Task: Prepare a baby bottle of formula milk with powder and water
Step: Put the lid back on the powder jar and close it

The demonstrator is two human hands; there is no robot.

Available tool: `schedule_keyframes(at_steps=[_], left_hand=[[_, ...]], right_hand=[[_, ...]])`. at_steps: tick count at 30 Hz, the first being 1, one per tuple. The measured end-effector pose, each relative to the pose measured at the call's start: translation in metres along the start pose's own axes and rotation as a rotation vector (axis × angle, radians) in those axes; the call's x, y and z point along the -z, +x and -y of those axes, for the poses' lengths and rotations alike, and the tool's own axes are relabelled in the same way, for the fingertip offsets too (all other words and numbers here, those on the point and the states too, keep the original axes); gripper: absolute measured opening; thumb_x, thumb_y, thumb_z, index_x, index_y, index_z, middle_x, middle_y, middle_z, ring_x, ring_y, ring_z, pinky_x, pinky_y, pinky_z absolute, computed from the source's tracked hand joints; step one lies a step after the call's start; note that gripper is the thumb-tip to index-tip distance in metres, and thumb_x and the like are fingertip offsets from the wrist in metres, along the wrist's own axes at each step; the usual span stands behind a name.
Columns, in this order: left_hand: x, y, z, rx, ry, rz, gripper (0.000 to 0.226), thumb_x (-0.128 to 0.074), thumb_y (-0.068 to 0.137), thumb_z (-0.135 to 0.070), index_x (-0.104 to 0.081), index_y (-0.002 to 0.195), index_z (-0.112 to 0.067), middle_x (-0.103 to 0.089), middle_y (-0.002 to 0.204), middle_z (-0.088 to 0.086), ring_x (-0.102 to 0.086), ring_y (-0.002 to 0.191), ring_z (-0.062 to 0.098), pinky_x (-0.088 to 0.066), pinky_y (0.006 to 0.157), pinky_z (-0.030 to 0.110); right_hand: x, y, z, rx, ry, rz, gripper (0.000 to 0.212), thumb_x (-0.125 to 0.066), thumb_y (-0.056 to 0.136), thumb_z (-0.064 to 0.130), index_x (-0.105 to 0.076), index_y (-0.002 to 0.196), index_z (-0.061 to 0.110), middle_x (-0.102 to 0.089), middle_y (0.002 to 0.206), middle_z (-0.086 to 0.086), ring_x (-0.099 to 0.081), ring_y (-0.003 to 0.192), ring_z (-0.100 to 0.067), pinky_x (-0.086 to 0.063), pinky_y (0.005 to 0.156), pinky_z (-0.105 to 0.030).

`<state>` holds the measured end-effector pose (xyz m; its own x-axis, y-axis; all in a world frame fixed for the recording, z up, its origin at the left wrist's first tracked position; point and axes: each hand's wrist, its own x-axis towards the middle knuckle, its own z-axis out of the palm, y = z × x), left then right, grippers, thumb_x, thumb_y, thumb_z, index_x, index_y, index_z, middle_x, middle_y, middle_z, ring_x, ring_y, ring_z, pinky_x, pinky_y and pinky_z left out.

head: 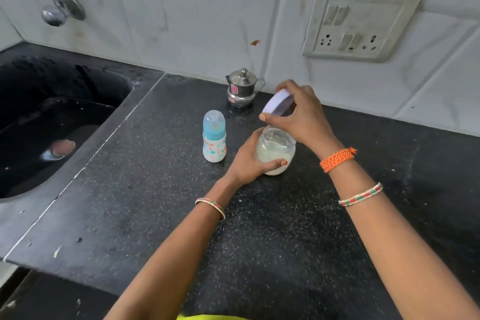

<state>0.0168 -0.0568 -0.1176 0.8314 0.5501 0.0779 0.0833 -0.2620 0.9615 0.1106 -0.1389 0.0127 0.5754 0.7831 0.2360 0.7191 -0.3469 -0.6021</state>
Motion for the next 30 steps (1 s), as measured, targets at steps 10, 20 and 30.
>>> schedule_keyframes(at_steps=[10, 20, 30], left_hand=[[-0.007, 0.0, 0.011, 0.04, -0.056, -0.03, 0.085, -0.083, 0.068, -0.037, -0.033, 0.136, -0.038, -0.054, 0.133, -0.011, -0.052, 0.12, 0.004, -0.044, 0.099, 0.024], [-0.01, -0.001, 0.011, 0.034, -0.077, -0.083, 0.079, -0.085, 0.065, -0.034, -0.039, 0.129, -0.043, -0.059, 0.123, -0.015, -0.055, 0.115, 0.001, -0.046, 0.096, 0.021], [-0.01, -0.003, 0.01, 0.048, -0.053, -0.082, 0.086, -0.084, 0.068, -0.032, -0.035, 0.139, -0.033, -0.054, 0.133, -0.008, -0.05, 0.121, 0.008, -0.041, 0.099, 0.022]], right_hand=[[-0.009, -0.008, -0.027, -0.16, -0.154, 0.248, 0.044, -0.078, 0.072, 0.033, -0.052, 0.103, 0.017, -0.052, 0.122, -0.002, -0.041, 0.118, -0.027, -0.036, 0.08, -0.033], [-0.003, 0.015, 0.011, -0.051, -0.675, 0.436, 0.059, -0.07, 0.075, 0.057, -0.056, 0.099, 0.006, -0.059, 0.107, -0.01, -0.052, 0.082, -0.025, -0.041, 0.065, -0.032], [0.007, 0.022, 0.008, -0.059, -0.752, 0.78, 0.079, -0.071, 0.078, 0.047, -0.031, 0.144, 0.029, -0.047, 0.136, -0.011, -0.061, 0.102, -0.03, -0.052, 0.075, -0.036]])
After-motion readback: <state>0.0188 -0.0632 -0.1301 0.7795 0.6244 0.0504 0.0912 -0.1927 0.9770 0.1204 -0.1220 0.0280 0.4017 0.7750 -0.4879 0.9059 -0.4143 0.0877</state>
